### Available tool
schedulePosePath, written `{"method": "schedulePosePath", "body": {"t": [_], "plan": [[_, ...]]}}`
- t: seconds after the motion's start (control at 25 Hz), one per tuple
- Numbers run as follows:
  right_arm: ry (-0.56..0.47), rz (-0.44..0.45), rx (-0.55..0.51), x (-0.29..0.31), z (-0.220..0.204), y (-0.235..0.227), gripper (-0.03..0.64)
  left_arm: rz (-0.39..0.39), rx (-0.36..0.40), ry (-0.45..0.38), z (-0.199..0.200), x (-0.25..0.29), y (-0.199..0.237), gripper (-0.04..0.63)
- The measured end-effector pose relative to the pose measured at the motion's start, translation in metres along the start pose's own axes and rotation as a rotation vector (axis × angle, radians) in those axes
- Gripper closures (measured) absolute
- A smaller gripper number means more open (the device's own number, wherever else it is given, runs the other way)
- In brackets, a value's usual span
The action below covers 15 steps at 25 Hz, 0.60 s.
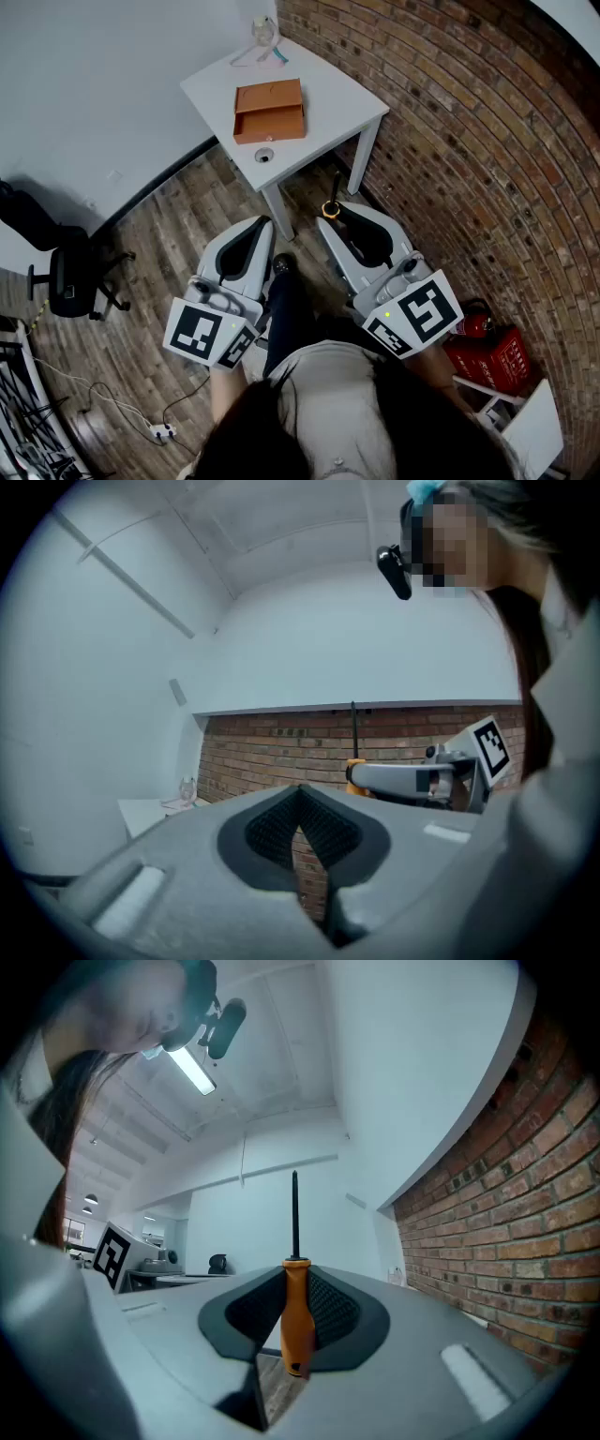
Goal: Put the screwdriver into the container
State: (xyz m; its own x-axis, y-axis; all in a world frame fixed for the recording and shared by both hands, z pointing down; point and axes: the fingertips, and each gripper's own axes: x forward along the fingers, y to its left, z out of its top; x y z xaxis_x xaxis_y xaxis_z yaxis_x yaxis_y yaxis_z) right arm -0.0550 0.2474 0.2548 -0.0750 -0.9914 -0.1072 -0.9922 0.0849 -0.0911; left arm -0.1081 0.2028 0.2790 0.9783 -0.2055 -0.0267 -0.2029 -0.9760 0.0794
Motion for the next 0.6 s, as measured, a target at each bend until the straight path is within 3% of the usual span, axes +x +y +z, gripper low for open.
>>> {"method": "schedulePosePath", "body": {"t": [0.6], "plan": [[0.002, 0.016, 0.027, 0.039, -0.004, -0.034, 0.541, 0.007, -0.012, 0.007, -0.001, 0.038, 0.035, 0.595]]}}
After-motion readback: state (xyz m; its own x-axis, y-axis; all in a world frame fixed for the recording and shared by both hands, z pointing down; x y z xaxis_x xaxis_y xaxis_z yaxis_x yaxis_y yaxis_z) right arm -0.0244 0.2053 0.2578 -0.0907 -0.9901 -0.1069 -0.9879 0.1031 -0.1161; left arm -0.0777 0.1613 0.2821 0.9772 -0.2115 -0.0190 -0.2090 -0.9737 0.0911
